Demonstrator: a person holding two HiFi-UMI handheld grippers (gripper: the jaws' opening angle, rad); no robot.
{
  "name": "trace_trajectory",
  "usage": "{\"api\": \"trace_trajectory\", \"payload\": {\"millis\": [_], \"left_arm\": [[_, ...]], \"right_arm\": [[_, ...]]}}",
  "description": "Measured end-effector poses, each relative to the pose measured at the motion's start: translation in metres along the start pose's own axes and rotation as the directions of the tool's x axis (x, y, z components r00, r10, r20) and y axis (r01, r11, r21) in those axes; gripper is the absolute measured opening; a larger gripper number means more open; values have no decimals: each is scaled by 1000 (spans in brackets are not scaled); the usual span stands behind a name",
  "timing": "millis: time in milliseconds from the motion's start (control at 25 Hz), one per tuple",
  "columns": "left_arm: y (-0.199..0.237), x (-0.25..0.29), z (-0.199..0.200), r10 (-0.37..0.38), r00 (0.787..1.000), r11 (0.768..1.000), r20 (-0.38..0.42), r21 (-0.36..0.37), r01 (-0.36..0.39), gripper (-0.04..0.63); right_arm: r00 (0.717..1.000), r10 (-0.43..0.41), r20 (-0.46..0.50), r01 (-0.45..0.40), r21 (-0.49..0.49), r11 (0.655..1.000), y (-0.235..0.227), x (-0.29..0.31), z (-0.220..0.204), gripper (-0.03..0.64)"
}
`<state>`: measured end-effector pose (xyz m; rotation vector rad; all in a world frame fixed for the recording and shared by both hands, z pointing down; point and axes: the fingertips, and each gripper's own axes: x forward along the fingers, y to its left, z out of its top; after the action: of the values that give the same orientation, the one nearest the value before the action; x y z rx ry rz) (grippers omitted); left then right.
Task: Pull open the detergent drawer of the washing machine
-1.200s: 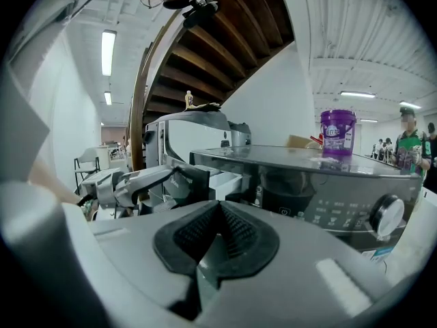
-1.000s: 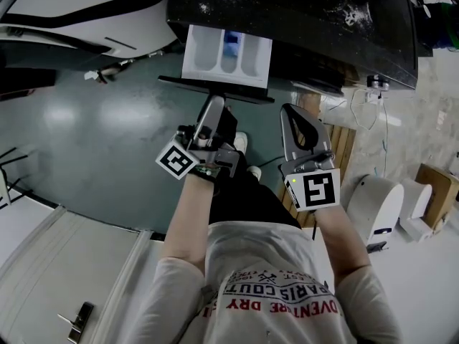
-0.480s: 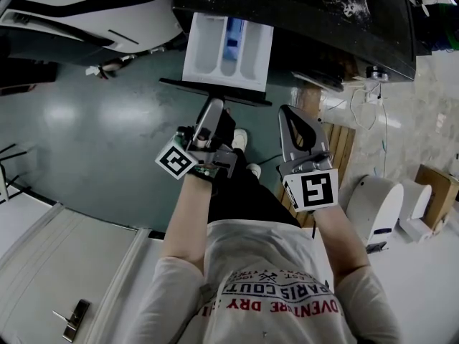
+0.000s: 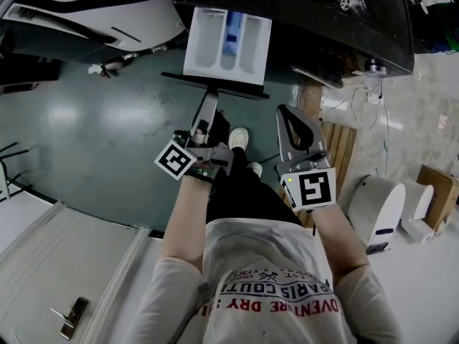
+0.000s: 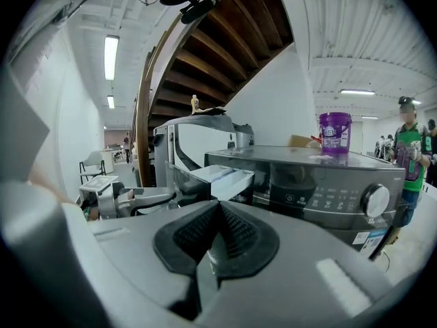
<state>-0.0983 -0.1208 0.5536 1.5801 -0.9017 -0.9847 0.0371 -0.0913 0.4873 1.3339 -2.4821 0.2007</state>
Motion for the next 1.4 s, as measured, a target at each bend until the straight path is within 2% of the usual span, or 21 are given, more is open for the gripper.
{"api": "trace_trajectory", "payload": {"millis": [80, 160, 480, 720, 800, 920, 1040, 1160, 1320, 1400], "left_arm": [[0, -6, -1, 27, 1000, 1000, 6, 4, -27, 54], [-6, -11, -5, 35, 999, 999, -4, 20, -35, 0], [-69, -28, -20, -14, 998, 992, -59, 127, 21, 2], [-125, -36, -39, 23, 986, 961, -163, 275, 23, 0], [-144, -36, -41, 43, 981, 940, -187, 340, 23, 0], [-177, -31, -39, 62, 972, 887, -226, 459, 50, 0], [-214, -23, -36, 59, 965, 815, -254, 571, 101, 0], [-249, -14, -34, 66, 958, 716, -278, 682, 148, 0], [-280, 0, -37, 98, 944, 561, -314, 801, 208, 0], [-292, 7, -39, 109, 939, 509, -326, 830, 230, 0]], "right_arm": [[1000, 2, 4, -2, 1, 1000, 2, -4, 2, 2], [1000, 5, 10, -5, 0, 1000, 4, -10, 4, 2], [999, -10, 42, 10, -4, 1000, 11, -50, 31, 2], [998, 4, 70, -7, 42, 999, 15, -85, 65, 2], [996, 2, 95, -6, 36, 999, 19, -94, 82, 2], [993, -4, 120, 2, 16, 1000, 18, -106, 102, 2], [988, -12, 151, 11, 3, 1000, 12, -117, 121, 2], [983, -28, 181, 27, 7, 1000, 4, -123, 141, 2], [974, -53, 219, 51, 12, 999, -8, -126, 165, 2], [969, -62, 238, 63, 3, 998, -14, -129, 176, 2]]}}
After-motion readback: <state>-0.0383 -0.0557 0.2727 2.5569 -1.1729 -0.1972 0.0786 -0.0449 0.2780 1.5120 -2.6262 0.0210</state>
